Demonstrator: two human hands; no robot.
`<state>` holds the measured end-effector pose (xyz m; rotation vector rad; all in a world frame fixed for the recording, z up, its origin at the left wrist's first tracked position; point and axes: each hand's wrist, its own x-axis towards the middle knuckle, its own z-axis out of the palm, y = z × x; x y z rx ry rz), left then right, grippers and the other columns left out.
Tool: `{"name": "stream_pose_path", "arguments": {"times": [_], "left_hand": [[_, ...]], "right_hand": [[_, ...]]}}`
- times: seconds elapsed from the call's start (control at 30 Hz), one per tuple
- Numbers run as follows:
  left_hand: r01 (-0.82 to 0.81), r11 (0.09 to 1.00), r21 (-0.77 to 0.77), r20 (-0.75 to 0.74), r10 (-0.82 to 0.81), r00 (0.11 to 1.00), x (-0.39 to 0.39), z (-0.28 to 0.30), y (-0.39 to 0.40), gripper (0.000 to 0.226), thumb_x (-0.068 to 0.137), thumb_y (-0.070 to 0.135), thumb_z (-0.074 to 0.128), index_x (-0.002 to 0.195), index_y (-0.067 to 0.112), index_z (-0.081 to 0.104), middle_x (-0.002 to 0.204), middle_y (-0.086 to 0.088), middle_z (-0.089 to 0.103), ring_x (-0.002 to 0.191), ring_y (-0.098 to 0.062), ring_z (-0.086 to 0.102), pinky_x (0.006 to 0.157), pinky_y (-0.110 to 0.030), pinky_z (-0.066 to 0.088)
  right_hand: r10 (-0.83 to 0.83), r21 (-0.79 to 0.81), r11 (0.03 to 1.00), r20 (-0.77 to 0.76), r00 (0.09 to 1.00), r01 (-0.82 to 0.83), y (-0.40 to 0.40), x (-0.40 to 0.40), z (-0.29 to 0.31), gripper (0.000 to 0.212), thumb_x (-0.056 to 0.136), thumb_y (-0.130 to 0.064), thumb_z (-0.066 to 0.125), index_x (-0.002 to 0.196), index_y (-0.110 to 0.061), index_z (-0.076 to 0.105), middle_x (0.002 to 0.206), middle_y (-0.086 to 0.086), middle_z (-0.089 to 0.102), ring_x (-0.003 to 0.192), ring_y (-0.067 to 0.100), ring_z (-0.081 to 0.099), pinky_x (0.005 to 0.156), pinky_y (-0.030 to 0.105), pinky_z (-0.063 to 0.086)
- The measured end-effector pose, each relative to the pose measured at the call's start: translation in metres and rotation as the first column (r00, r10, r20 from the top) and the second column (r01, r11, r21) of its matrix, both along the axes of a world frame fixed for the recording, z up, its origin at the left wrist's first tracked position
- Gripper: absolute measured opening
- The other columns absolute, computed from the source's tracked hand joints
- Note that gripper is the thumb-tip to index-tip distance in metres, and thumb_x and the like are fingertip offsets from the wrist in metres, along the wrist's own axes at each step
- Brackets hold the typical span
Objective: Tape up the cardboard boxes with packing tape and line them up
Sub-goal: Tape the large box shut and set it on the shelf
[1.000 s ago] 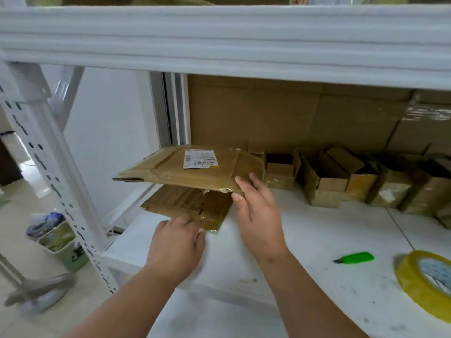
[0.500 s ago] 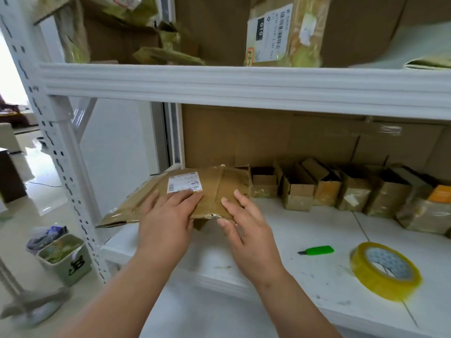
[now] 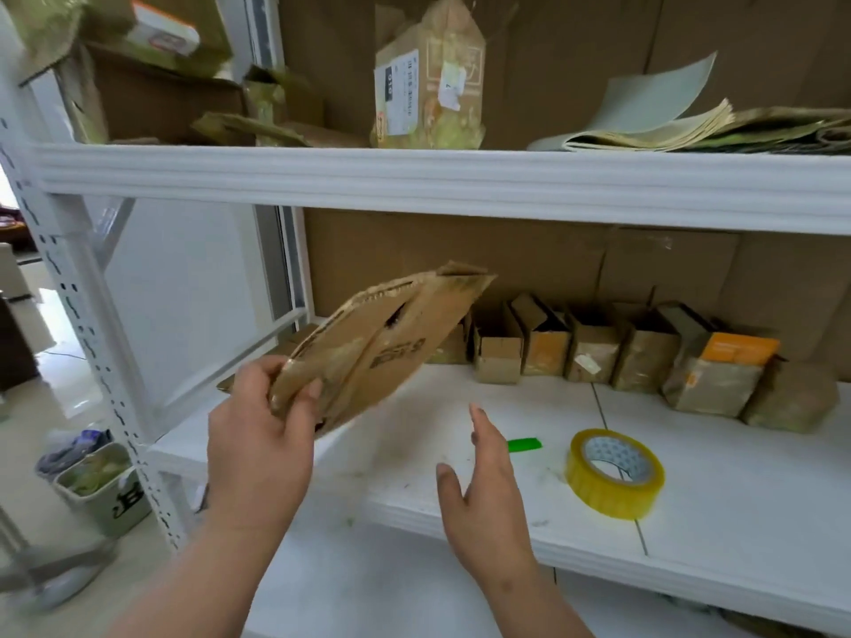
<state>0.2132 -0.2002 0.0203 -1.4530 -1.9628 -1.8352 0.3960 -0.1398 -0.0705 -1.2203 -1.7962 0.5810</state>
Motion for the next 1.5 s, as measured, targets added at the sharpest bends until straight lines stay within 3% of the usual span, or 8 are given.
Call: {"name": "stream_pose_path", "arguments": {"times": [0.13,0.67,0.87,1.07,1.17,1.23,1.37,1.5], "left_hand": [[0.102,0.991,0.081,0.189,-0.116,0.975,0.011,0.005,0.003,0.032,0.092,0.021,0.066,0.113,0.027,0.042,0.094,0.016,0.057,0.084,0.001,0.056,0.068,-0.026,0.043],[0.166,0.986,0.012,0.327,-0.160,0.931,-0.011,-0.001,0.054,0.035,0.078,0.034,0.038,0.112,0.025,0.039,0.092,0.013,0.051,0.081,-0.017,0.048,0.080,-0.040,0.036],[0.204,0.969,-0.137,0.420,-0.130,0.898,-0.029,-0.018,0.086,0.049,0.089,0.040,0.034,0.136,0.032,0.045,0.127,-0.001,0.055,0.120,-0.031,0.049,0.109,-0.056,0.035],[0.422,0.903,-0.076,0.446,-0.348,0.825,-0.023,-0.006,0.107,0.048,0.104,0.042,0.034,0.151,0.049,0.025,0.145,0.025,0.033,0.138,-0.007,0.031,0.118,-0.037,0.022],[0.559,0.823,-0.101,0.499,-0.444,0.744,-0.010,0.008,0.116,0.041,0.100,0.046,0.042,0.141,0.046,0.046,0.139,0.020,0.049,0.129,-0.008,0.045,0.111,-0.036,0.034],[0.615,0.784,-0.085,0.608,-0.449,0.656,0.003,0.021,0.117,0.021,0.099,0.032,0.051,0.106,0.034,0.070,0.109,0.000,0.073,0.101,-0.022,0.067,0.089,-0.043,0.053],[0.696,0.718,0.004,0.760,-0.455,0.465,0.009,0.029,0.108,0.038,0.098,0.031,0.054,0.068,0.018,0.074,0.075,-0.011,0.071,0.063,-0.027,0.068,0.069,-0.039,0.052],[0.709,0.677,0.197,0.751,-0.569,0.335,-0.007,0.038,0.105,0.066,0.073,0.083,0.050,0.095,0.026,0.075,0.094,-0.012,0.067,0.085,-0.031,0.058,0.079,-0.046,0.044]], "right_hand": [[-0.113,-0.078,0.991,-0.059,0.992,0.109,0.003,0.022,-0.003,0.069,0.098,-0.026,0.056,0.155,-0.032,0.016,0.156,-0.013,0.025,0.143,0.008,0.024,0.115,0.025,0.026],[-0.372,-0.215,0.926,-0.367,0.853,0.311,0.066,0.055,0.040,0.097,0.087,-0.028,0.074,0.157,-0.033,0.007,0.162,-0.006,0.020,0.149,0.020,0.020,0.121,0.048,0.023],[-0.365,-0.137,0.931,-0.300,0.881,0.339,0.072,0.038,0.044,0.103,0.083,-0.030,0.078,0.157,-0.031,0.007,0.151,0.002,0.030,0.139,0.020,0.029,0.111,0.037,0.030],[-0.390,-0.121,0.921,-0.352,0.851,0.371,0.075,0.040,0.044,0.102,0.079,-0.030,0.082,0.155,-0.035,0.015,0.150,-0.001,0.025,0.138,0.022,0.031,0.114,0.041,0.031],[-0.370,-0.105,0.927,-0.404,0.837,0.359,0.077,0.043,0.038,0.101,0.073,-0.025,0.087,0.151,-0.033,0.025,0.141,-0.001,0.034,0.129,0.017,0.041,0.113,0.042,0.038],[-0.355,-0.074,0.932,-0.395,0.848,0.355,0.081,0.044,0.032,0.098,0.068,-0.023,0.090,0.144,-0.040,0.030,0.128,-0.001,0.042,0.117,0.014,0.048,0.106,0.041,0.043],[-0.300,-0.037,0.949,-0.400,0.866,0.312,0.087,0.063,0.035,0.091,0.077,-0.021,0.082,0.142,-0.044,0.023,0.106,0.000,0.048,0.103,0.013,0.051,0.095,0.033,0.043],[-0.200,-0.015,0.977,-0.408,0.891,0.212,0.091,0.076,0.051,0.087,0.085,-0.033,0.074,0.151,-0.044,0.019,0.126,-0.013,0.040,0.111,0.008,0.048,0.098,0.029,0.042]]}}
